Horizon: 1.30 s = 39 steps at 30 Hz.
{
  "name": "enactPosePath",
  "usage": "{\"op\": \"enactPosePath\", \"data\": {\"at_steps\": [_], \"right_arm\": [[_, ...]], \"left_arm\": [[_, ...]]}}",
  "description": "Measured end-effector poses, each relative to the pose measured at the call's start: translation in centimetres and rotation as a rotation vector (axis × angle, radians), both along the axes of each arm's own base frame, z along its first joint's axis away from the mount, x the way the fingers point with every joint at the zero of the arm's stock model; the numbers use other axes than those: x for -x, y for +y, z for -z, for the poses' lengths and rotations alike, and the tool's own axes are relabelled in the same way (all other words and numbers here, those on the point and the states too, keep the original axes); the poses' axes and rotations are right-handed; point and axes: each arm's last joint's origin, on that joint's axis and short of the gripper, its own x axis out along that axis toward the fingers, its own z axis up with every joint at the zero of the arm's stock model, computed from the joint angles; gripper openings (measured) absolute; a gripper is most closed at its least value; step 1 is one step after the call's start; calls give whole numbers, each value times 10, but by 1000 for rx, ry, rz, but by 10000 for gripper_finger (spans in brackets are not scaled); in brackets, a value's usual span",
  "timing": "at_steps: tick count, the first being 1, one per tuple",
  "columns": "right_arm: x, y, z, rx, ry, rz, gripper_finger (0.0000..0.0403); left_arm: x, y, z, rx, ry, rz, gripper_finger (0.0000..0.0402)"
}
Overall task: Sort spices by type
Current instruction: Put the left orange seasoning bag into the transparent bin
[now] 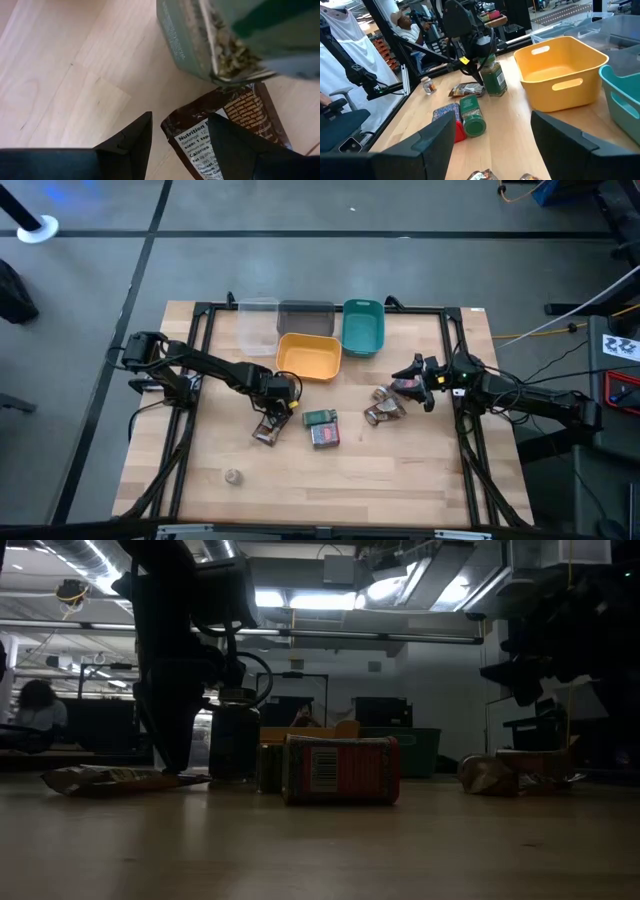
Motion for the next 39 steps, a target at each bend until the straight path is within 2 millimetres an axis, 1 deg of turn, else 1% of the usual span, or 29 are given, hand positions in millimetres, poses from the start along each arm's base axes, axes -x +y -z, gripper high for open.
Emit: {"op": "enactPosePath", "data": {"at_steps": [7, 13, 18, 23, 28, 32, 35, 39], "right_arm": [[0, 0, 1, -5, 12, 0, 257], [0, 0, 1, -5, 12, 0, 257], [0, 0, 1, -5, 12, 0, 257], [0, 0, 1, -5, 12, 0, 257], [0, 0, 1, -5, 12, 0, 257], [0, 0, 1, -5, 12, 0, 257], [0, 0, 1, -5, 12, 0, 257], [0, 0, 1, -5, 12, 0, 257]], "left_arm": [[0, 0, 0, 11, 0, -26, 175], [0, -4, 2, 17, 6, -29, 175], [-1, -8, 9, 4, 39, -33, 175], [-1, -11, 9, 1, 39, -24, 175], [4, -9, 0, -2, 21, -33, 175], [14, -5, -13, -2, 26, -57, 175], [22, -3, -23, -14, 37, -108, 175], [25, -3, -31, -17, 2, -113, 175]]}}
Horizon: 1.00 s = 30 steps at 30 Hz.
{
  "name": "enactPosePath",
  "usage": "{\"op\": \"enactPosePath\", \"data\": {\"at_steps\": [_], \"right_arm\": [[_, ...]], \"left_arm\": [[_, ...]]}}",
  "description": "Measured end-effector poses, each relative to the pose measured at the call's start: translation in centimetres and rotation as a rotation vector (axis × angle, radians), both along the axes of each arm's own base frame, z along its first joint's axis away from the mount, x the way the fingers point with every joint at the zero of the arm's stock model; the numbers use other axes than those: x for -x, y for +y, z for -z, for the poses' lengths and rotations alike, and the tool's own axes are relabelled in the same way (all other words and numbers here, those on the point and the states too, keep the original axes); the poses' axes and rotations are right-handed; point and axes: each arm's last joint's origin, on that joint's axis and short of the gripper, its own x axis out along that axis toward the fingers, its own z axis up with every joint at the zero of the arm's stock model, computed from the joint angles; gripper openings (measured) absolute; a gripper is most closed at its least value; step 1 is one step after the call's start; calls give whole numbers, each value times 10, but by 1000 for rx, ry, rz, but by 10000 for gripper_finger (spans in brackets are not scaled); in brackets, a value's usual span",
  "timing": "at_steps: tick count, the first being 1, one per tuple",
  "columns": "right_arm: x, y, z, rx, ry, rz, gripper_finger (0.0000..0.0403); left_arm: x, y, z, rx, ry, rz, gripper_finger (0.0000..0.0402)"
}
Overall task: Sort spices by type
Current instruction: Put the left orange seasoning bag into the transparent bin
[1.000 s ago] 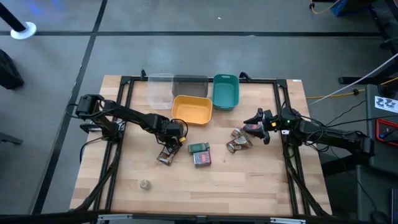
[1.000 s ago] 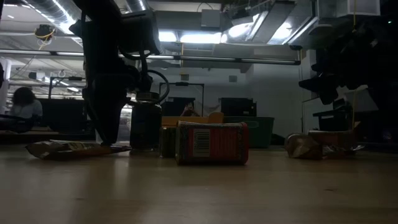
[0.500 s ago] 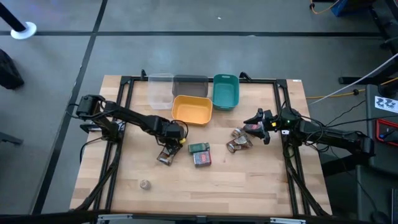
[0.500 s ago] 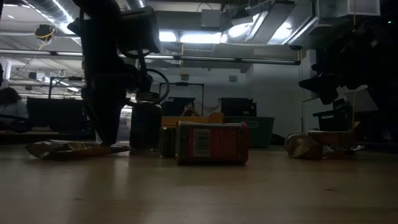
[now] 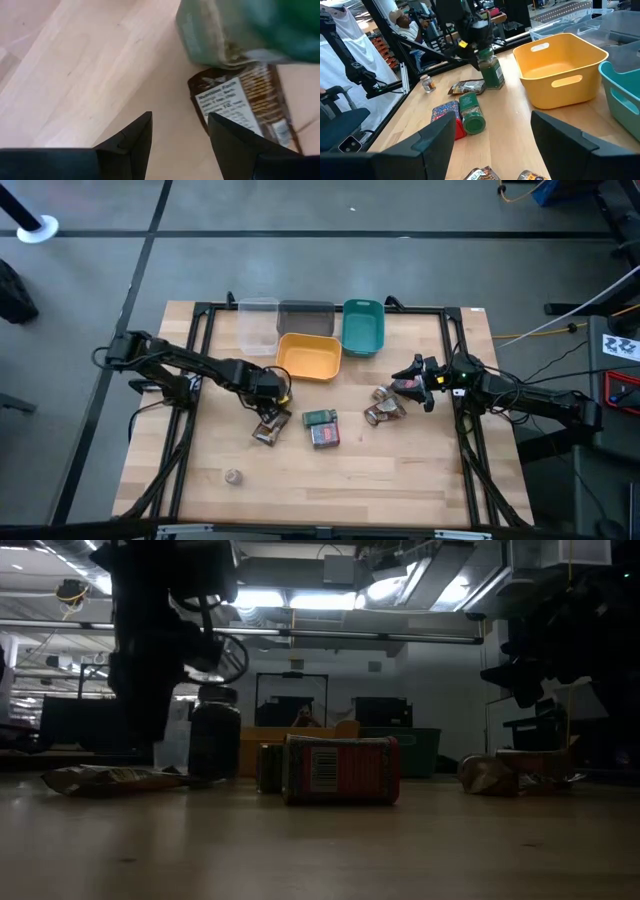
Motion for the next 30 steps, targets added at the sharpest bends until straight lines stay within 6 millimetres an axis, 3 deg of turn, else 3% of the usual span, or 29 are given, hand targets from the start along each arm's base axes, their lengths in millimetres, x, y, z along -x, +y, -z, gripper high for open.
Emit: {"op": "enactPosePath", "data": {"at_steps": [8, 16, 21, 30], "right_arm": [[0, 0, 0, 0, 0, 0, 257], [0, 0, 0, -1, 0, 0, 257], [0, 0, 0, -1, 0, 0, 257], [0, 0, 0, -1, 1, 0, 257]], "left_arm": [[3, -8, -7, 6, -33, 6, 175], [13, -36, -15, 47, -54, 6, 175], [11, -51, -5, 31, -26, -6, 175], [-5, -60, 26, 24, 14, -50, 175]]}}
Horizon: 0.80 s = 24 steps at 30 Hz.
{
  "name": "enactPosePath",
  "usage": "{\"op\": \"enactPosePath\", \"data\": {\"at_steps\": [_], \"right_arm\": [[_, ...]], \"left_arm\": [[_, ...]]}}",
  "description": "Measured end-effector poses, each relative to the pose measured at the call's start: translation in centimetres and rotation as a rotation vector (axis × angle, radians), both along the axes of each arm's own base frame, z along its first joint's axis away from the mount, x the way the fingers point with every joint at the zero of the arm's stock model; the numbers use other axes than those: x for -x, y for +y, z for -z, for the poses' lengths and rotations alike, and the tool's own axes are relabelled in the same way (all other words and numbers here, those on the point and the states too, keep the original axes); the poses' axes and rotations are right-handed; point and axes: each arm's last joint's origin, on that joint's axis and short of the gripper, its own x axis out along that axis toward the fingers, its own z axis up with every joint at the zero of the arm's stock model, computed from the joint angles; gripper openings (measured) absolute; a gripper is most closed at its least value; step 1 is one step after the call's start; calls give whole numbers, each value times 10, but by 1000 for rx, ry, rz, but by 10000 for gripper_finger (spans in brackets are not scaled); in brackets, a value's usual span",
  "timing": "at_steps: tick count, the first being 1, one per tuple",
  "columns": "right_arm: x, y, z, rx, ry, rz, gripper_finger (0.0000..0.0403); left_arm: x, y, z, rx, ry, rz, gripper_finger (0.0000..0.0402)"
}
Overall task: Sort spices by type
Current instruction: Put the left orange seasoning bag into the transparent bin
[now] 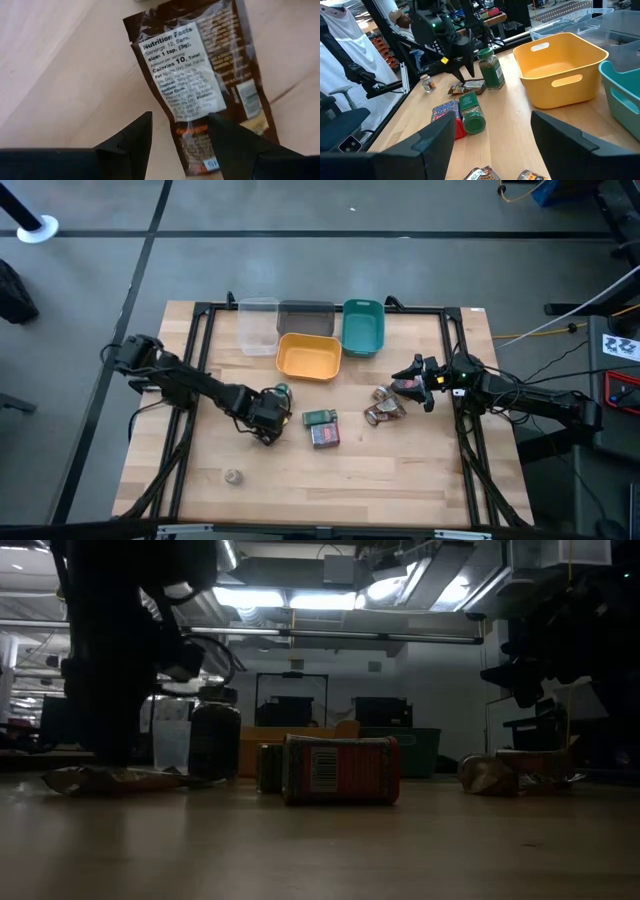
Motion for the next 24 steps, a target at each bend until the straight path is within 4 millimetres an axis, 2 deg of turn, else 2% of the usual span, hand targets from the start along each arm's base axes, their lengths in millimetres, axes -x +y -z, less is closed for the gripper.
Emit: {"op": "enactPosePath", "data": {"at_steps": [13, 17, 20, 24], "right_arm": [[0, 0, 0, 0, 0, 0, 257], [0, 0, 0, -1, 2, 0, 257], [0, 0, 0, -1, 2, 0, 257], [0, 0, 0, -1, 2, 0, 257]], "left_arm": [[-11, -4, 22, 26, 33, -33, 175], [-17, -7, 25, 67, -13, 11, 169], [-21, -9, 26, 105, -40, 45, 141], [-23, -10, 26, 120, -57, 76, 79]]}}
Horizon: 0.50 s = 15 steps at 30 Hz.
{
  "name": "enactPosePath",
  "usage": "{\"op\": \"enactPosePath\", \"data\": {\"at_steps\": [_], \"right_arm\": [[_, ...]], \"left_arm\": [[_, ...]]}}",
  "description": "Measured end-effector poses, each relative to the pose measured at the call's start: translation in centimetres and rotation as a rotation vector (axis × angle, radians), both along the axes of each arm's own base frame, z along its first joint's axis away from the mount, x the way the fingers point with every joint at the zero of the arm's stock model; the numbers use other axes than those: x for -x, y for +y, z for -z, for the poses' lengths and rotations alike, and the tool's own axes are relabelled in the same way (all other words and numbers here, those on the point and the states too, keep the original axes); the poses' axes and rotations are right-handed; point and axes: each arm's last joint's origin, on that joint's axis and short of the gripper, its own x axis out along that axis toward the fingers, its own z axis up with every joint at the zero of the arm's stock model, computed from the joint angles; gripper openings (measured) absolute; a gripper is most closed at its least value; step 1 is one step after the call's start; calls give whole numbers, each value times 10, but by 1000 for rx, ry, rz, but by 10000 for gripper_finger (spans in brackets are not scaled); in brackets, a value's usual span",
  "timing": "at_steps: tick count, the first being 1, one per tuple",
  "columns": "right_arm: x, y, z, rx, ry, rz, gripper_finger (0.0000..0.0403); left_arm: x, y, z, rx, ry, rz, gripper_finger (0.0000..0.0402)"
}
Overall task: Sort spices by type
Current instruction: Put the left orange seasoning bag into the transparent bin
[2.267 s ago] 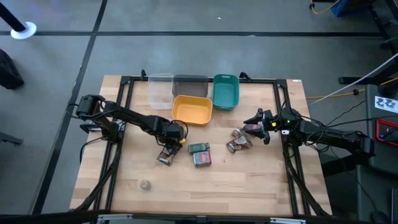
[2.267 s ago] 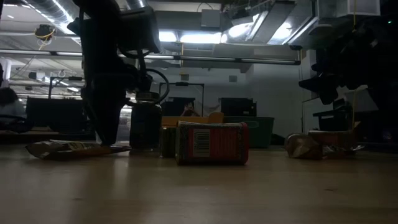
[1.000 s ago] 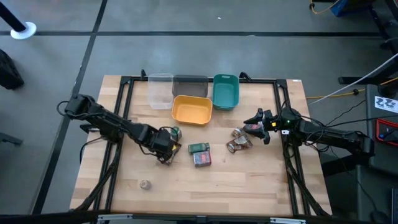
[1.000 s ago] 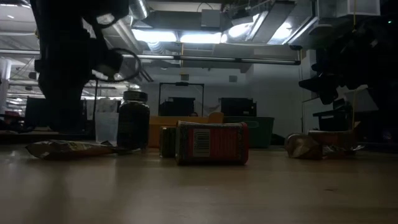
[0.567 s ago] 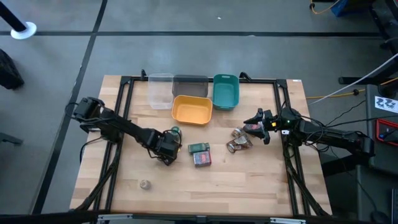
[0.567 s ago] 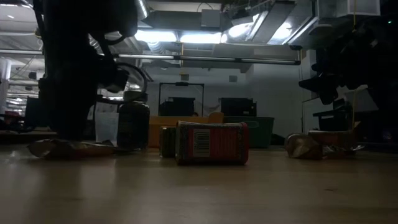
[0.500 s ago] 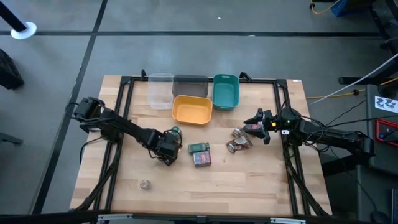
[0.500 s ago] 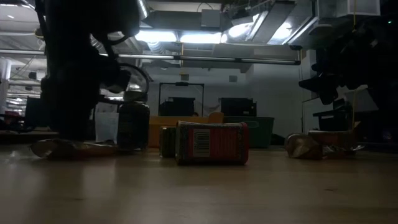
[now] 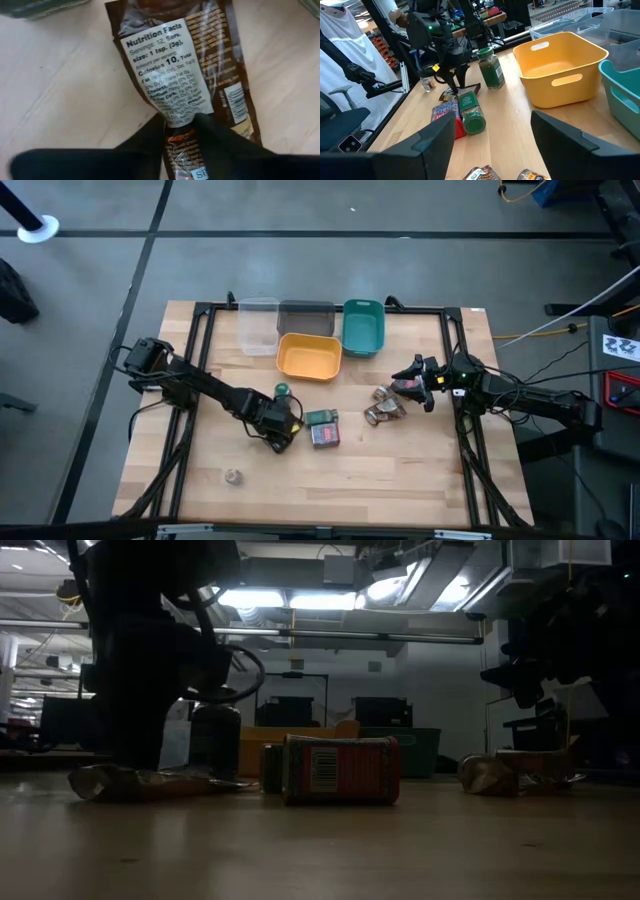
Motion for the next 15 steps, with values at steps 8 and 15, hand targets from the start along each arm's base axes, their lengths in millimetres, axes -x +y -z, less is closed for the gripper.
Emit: {"op": "enactPosePath", "data": {"at_steps": [8, 15], "right_arm": [[0, 0, 0, 0, 0, 0, 257], [0, 0, 0, 0, 0, 0, 257]], "left_arm": [[1, 0, -2, 0, -4, 46, 16], [9, 2, -27, 25, -70, 69, 5]]}}
